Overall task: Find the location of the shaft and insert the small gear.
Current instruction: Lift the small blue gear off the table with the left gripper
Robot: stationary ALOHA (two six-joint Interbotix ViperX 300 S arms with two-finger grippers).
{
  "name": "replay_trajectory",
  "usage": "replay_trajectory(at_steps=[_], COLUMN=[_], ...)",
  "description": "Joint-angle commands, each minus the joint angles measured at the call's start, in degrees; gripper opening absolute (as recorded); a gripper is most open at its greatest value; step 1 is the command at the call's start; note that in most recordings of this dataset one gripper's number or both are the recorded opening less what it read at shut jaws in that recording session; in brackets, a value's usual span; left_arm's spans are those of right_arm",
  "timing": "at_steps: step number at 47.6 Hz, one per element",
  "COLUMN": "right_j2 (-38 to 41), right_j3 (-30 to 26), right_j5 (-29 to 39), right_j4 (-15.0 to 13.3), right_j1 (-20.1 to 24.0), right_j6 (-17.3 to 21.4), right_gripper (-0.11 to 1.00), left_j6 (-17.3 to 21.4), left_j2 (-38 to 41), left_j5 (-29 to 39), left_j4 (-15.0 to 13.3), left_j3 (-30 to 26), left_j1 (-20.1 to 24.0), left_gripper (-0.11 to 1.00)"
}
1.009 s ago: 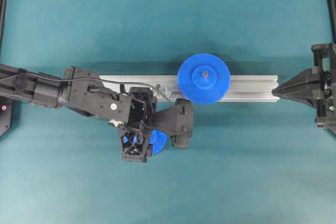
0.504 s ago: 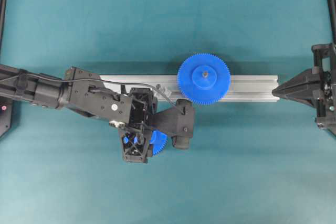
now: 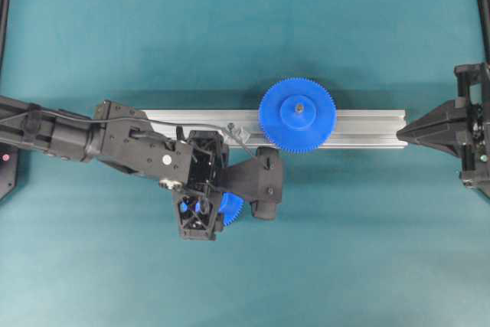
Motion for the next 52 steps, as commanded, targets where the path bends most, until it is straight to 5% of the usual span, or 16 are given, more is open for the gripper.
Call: replay_trajectory(at_steps=[1, 31, 52], right_j2=[0.4, 0.1, -0.2], right_j3=[-0.6, -0.4, -0.2], right_j5=[-0.4, -0.4, -0.4], right_j4=[0.2, 0.2, 0.2], right_j1=[-0.3, -0.4, -0.4], right_j6=[0.8, 0.8, 0.8], right_gripper=[0.03, 0.03, 0.03], left_j6=[-0.1, -0.3, -0.2], left_j2=[-0.9, 1.0, 1.5], left_j5=[-0.3, 0.6, 1.7], left_j4=[0.1, 0.1, 0.1], left_j3=[-1.1, -1.0, -0.7], left_j1=[-0.4, -0.4, -0.4], left_gripper=[0.91, 0.90, 0.65])
